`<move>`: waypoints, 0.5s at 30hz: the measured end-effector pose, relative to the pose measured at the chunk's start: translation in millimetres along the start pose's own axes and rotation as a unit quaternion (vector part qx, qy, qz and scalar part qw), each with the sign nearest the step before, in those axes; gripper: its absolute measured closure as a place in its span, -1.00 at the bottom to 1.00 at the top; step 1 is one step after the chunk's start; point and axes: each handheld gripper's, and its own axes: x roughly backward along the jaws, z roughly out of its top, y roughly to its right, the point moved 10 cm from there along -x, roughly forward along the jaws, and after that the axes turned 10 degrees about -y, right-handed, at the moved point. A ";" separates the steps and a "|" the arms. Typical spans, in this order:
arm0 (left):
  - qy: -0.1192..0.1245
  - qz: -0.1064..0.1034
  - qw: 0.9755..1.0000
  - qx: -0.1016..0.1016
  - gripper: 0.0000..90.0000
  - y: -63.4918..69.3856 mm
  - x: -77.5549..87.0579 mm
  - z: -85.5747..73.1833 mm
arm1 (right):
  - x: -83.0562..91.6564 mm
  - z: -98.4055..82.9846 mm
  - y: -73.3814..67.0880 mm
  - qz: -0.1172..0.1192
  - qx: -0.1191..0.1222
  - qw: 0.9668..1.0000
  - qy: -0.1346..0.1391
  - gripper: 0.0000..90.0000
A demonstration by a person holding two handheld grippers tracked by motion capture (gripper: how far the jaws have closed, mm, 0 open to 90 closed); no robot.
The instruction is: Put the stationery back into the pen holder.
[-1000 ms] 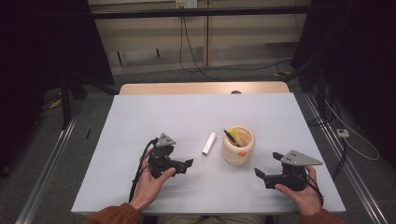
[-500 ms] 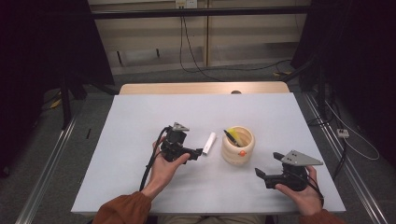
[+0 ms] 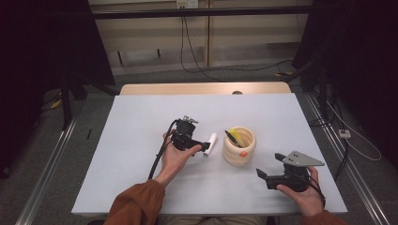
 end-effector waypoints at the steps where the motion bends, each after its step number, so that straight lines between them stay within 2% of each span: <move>1: -0.006 -0.005 1.000 -0.002 -0.67 0.6 -2.1 1.1 | 0.0 0.0 0.0 0.000 0.001 1.000 0.000 -0.81; 3: -0.015 -0.002 1.000 -0.006 -0.63 1.0 -7.0 3.3 | -0.1 -0.1 0.5 -0.003 0.002 1.000 0.000 -0.81; 6: -0.012 -0.002 1.000 -0.003 -0.61 2.7 -11.9 9.2 | -0.1 -0.2 0.9 -0.003 0.002 1.000 0.000 -0.81; 13: -0.038 0.021 0.999 -0.008 -0.55 5.3 -24.9 17.7 | -0.7 -0.5 0.1 -0.002 0.005 1.000 -0.001 -0.82; 15: -0.035 0.023 0.999 -0.007 -0.52 7.0 -29.0 20.7 | -0.8 -0.7 0.0 -0.001 0.004 1.000 -0.002 -0.82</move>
